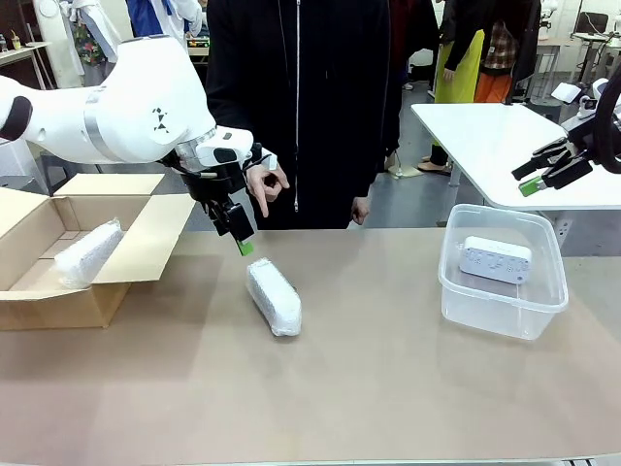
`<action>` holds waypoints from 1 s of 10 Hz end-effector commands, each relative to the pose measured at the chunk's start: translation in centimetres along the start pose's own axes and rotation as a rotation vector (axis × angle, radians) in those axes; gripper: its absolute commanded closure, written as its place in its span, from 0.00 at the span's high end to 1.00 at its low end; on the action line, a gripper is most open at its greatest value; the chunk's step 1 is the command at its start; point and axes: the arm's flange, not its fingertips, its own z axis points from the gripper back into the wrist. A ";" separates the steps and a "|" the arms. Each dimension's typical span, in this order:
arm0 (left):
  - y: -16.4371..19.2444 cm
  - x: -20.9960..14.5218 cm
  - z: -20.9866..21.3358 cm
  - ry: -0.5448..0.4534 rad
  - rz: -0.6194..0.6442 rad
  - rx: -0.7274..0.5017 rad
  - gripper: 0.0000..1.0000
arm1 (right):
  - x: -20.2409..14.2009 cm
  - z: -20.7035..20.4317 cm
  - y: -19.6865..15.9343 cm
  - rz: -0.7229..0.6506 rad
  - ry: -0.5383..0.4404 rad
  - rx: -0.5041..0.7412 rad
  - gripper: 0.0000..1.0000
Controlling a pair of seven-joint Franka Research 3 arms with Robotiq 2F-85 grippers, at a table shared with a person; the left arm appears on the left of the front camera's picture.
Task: Separate and place wrapped and unwrapped clocks.
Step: Pick up the Digital clock indicated by the person.
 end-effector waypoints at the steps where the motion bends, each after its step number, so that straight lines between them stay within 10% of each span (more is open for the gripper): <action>1: 0.0 0.0 0.0 -0.001 0.005 0.000 1.00 | 0.0 0.0 0.1 -0.001 -0.001 0.001 1.00; 8: 0.0 0.0 0.0 0.000 0.001 -0.001 1.00 | 0.0 0.0 0.1 -0.001 -0.001 0.001 1.00; 10: -0.2 0.4 -0.9 -0.121 0.187 0.058 1.00 | 0.0 0.0 0.1 -0.001 -0.001 0.001 1.00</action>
